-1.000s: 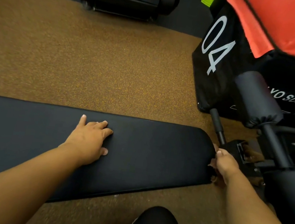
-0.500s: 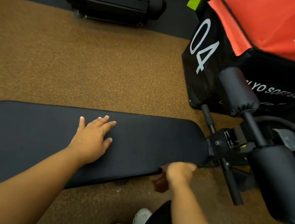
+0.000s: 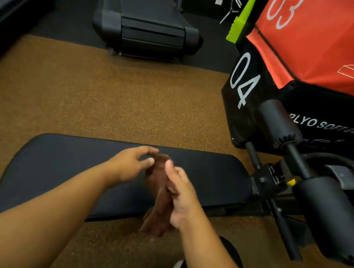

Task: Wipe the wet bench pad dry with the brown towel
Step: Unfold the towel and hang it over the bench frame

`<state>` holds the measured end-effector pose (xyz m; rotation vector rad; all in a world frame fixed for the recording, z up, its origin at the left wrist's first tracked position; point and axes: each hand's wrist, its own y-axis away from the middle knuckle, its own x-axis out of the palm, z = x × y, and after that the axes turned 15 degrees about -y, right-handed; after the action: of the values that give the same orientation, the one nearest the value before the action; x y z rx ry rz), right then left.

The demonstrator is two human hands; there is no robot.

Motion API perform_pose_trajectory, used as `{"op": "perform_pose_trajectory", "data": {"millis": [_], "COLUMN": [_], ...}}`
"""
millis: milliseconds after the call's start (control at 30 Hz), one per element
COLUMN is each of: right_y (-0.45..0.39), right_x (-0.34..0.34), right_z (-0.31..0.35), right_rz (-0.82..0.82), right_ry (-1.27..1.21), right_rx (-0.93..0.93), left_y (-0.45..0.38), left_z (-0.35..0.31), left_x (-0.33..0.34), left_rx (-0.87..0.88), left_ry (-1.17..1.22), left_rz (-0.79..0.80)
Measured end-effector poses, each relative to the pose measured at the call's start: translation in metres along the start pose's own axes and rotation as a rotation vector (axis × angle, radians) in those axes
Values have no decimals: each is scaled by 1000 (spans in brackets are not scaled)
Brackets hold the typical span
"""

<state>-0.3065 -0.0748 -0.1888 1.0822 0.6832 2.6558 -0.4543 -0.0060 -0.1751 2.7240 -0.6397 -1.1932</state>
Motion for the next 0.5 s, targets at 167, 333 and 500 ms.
{"op": "perform_pose_trajectory", "data": {"millis": [167,333,500], "right_y": [32,61,91], "right_x": [29,28,9], "right_z": [53,83,115], "right_rz": [192,159,145], "right_ry": [148,455,866], "right_rx": [-115,-367,-600], "left_y": [23,42,59], "left_z": [-40,-94,-148], "left_x": [-28,-47,-51], "left_rx": [27,170,343], "left_ry": [654,565,372], "left_rz": [209,10,-156]}}
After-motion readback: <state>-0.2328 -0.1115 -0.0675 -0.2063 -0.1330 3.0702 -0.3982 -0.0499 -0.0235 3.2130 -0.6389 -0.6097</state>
